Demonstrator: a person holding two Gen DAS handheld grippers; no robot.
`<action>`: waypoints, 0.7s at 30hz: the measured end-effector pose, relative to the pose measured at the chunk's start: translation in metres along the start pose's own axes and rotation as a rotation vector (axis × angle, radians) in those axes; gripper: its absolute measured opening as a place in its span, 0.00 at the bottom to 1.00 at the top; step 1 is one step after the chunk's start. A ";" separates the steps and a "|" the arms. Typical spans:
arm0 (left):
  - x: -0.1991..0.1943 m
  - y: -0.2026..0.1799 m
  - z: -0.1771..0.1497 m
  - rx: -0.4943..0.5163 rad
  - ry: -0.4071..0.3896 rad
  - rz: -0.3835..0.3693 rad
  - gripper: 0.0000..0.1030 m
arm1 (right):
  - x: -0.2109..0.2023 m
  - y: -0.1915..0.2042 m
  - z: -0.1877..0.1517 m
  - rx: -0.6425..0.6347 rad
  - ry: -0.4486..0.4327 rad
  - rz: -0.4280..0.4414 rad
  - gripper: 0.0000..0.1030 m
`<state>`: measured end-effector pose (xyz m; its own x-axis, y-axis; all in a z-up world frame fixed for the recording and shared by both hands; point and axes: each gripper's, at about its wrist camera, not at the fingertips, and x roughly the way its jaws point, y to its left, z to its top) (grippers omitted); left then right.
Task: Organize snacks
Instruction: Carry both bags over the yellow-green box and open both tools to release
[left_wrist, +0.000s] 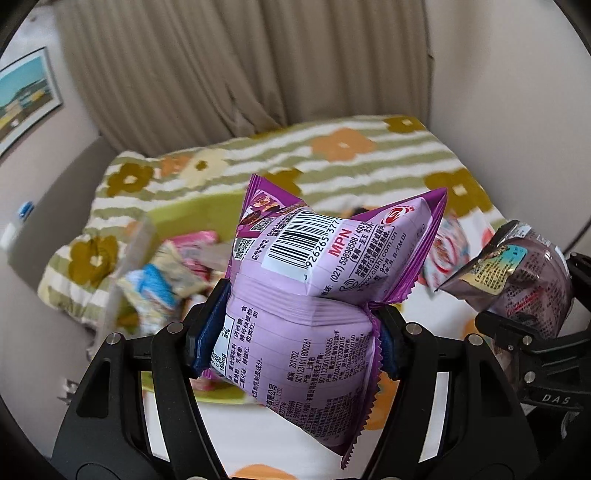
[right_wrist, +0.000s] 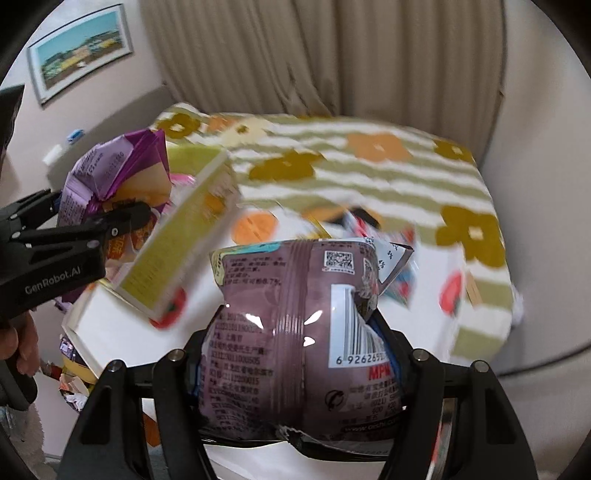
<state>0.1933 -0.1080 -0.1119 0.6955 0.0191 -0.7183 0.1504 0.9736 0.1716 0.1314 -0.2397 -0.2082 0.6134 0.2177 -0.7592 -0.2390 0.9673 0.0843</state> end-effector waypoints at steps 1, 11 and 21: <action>-0.002 0.012 0.002 -0.013 -0.005 0.009 0.62 | 0.000 0.007 0.007 -0.012 -0.010 0.012 0.64; 0.025 0.124 0.025 -0.053 0.006 0.067 0.62 | 0.036 0.094 0.083 -0.070 -0.051 0.082 0.64; 0.110 0.208 0.058 0.002 0.081 -0.015 0.63 | 0.094 0.157 0.136 -0.004 -0.020 0.060 0.64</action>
<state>0.3424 0.0837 -0.1159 0.6341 0.0232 -0.7729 0.1613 0.9736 0.1616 0.2541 -0.0501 -0.1780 0.6124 0.2780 -0.7401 -0.2790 0.9519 0.1267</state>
